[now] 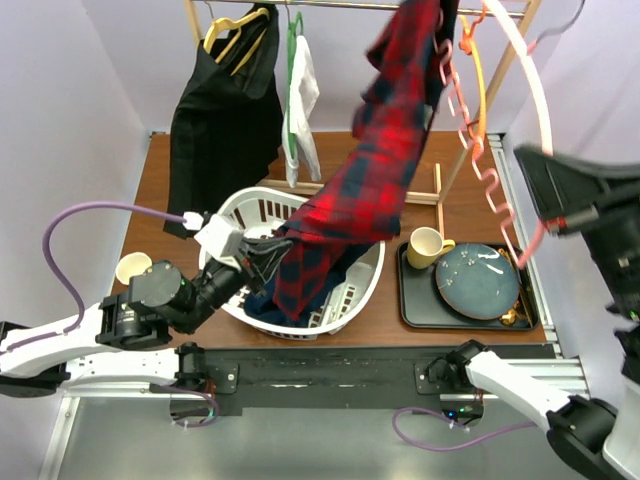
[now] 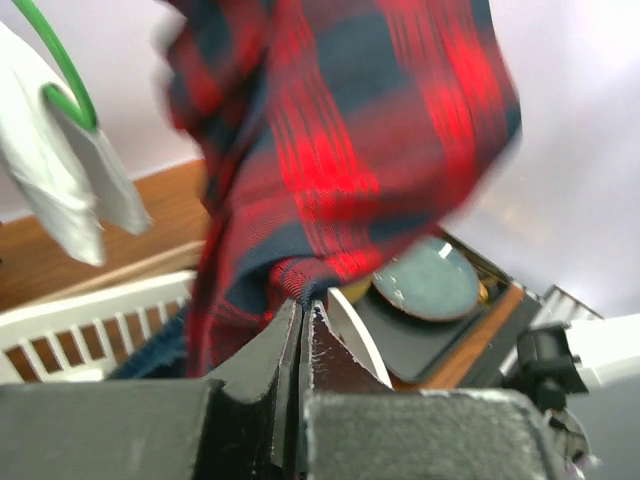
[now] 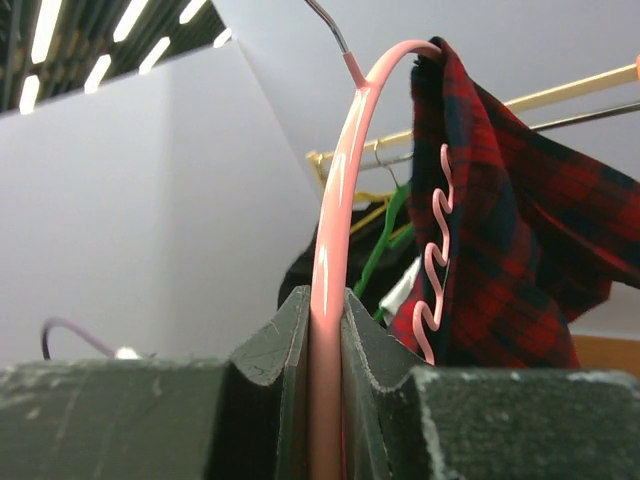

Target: Remove the skirt from the hanger

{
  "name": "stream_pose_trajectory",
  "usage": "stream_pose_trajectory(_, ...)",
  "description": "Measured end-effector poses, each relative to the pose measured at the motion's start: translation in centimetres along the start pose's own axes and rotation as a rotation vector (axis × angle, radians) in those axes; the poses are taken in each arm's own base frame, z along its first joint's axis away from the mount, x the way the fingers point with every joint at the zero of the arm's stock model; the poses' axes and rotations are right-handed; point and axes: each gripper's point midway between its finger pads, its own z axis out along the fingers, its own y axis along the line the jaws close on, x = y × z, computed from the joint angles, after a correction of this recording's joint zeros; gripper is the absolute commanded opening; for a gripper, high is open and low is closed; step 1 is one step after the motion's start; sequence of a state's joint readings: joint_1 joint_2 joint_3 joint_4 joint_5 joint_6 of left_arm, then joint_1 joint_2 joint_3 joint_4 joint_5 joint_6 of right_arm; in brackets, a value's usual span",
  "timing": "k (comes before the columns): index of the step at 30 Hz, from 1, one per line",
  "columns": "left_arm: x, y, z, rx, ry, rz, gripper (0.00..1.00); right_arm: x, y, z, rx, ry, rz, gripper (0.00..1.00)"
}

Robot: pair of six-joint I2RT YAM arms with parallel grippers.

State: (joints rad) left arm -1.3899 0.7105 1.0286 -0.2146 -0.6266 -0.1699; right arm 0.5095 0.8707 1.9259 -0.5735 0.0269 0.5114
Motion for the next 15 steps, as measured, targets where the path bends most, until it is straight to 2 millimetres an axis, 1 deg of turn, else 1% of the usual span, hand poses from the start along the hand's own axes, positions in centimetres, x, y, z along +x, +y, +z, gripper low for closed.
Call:
stream_pose_trajectory(4, -2.8, 0.2, 0.8, -0.052, -0.026, 0.028, 0.0, 1.5, 0.3, -2.2, -0.032, 0.089, -0.058, 0.0)
stream_pose_trajectory(7, -4.5, 0.6, 1.0, -0.083, -0.051, 0.045, 0.0, 2.9, 0.7, -3.0, -0.074, 0.167, -0.093, 0.0)
stream_pose_trajectory(12, -8.0, 1.4, -0.1, -0.103, -0.116, 0.042, 0.0, 5.4, 2.6, -4.1, -0.214, 0.301, -0.122, 0.0)
stream_pose_trajectory(15, -10.7, 1.8, -0.9, -0.102, -0.166, 0.024, 0.0, 6.5, 4.2, -4.9, -0.328, 0.363, -0.122, 0.0)
